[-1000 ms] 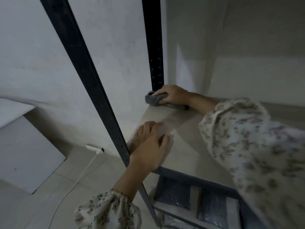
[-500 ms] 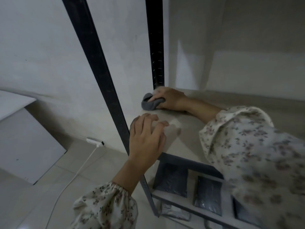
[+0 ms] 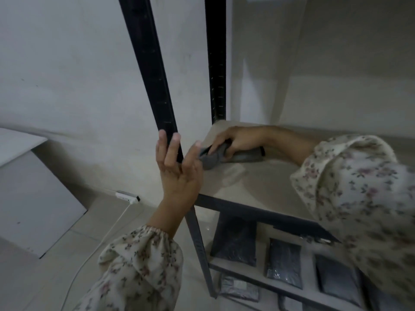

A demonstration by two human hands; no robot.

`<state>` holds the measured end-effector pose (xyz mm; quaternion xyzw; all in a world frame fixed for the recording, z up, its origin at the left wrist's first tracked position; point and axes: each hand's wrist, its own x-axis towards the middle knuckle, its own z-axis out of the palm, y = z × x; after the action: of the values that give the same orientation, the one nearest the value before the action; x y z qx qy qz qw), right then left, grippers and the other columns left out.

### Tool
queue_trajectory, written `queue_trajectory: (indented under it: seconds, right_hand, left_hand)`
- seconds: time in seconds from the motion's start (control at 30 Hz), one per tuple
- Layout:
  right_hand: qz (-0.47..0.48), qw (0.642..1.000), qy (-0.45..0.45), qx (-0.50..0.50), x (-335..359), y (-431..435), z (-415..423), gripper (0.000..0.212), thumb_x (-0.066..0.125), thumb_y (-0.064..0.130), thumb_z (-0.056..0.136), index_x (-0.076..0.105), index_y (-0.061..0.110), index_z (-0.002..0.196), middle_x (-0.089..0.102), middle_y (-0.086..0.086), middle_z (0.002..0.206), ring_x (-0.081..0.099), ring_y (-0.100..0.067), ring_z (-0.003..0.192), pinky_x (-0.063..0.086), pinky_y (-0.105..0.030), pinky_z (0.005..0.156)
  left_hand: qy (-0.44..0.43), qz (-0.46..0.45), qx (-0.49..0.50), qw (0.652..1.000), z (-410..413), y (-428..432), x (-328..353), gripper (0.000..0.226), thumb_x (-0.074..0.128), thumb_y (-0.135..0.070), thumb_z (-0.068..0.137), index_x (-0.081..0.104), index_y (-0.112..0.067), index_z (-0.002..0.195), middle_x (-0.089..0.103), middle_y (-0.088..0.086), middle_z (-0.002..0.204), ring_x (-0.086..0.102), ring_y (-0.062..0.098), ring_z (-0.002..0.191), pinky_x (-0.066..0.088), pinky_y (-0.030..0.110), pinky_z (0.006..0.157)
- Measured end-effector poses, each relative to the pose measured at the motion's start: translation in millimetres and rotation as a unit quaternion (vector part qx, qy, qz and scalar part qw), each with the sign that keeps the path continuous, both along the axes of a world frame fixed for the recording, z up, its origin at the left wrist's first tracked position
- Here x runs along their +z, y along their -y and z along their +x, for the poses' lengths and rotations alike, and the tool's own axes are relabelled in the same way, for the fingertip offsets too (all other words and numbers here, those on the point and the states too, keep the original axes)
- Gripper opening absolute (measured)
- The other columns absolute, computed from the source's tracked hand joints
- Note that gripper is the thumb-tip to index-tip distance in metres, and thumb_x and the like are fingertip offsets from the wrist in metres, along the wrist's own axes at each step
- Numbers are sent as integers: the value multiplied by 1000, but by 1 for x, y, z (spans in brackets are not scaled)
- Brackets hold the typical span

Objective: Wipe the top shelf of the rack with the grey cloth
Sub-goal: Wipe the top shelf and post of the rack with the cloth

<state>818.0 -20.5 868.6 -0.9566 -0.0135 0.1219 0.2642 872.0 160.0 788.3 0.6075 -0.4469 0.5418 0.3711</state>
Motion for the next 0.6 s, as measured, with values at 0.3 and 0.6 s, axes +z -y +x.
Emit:
queue_trajectory:
  seconds: [0.3, 0.6]
  right_hand:
    - [-19, 996, 86, -1, -26, -23, -5, 40, 59, 5, 83, 62, 24, 119, 54, 1, 107, 48, -12, 99, 37, -8, 85]
    - [-34, 990, 136, -16, -23, -43, 3, 36, 57, 9, 86, 62, 23, 118, 57, 2, 109, 48, -16, 106, 40, -32, 89]
  left_hand:
    - [-68, 24, -22, 997, 3, -2, 0, 74, 39, -1, 94, -8, -20, 148, -1, 4, 150, -6, 13, 146, 14, 35, 120]
    - [-65, 23, -28, 997, 4, -3, 0, 74, 40, 4, 93, -5, -17, 148, 2, 9, 146, -7, 15, 146, 14, 38, 120]
